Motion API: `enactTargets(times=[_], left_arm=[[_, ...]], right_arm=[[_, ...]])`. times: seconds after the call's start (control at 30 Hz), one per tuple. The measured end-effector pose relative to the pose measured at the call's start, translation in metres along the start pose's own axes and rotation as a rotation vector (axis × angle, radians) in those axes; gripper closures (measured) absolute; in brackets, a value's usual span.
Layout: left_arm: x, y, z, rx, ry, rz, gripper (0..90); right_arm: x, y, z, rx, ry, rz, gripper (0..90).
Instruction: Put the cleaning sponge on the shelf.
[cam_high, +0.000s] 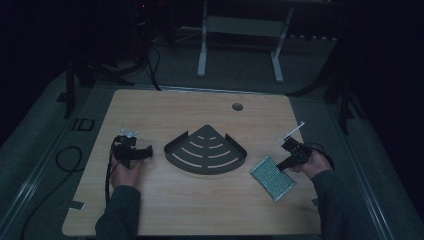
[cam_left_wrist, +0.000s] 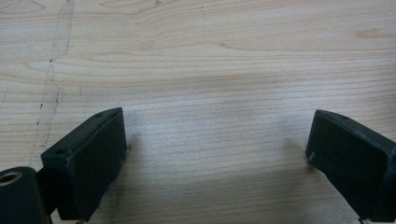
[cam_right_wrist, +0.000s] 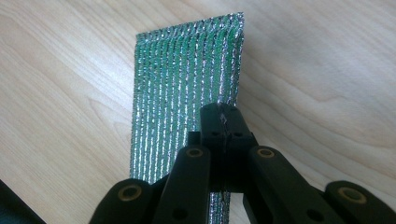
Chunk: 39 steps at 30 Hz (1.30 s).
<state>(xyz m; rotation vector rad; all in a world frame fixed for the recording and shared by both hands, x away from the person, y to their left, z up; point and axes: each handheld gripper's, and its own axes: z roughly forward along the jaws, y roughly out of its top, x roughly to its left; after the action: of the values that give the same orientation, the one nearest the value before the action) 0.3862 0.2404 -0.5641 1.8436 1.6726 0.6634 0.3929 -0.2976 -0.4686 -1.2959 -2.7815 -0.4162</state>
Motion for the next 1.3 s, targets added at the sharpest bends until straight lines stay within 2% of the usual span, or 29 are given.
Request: enactTargets(times=[0.5,1.3], left_arm=[[0.000,0.000,0.000,0.001,0.000,0.000,5.4],[0.000,0.000,0.000,0.000,0.000,0.000,5.4]], right_arm=[[-0.002,0.008,-0.026,-0.046,-0.023,0.003,89.7],[0.003,0.033,-0.045,-0.101,-0.031,-0.011,89.7]])
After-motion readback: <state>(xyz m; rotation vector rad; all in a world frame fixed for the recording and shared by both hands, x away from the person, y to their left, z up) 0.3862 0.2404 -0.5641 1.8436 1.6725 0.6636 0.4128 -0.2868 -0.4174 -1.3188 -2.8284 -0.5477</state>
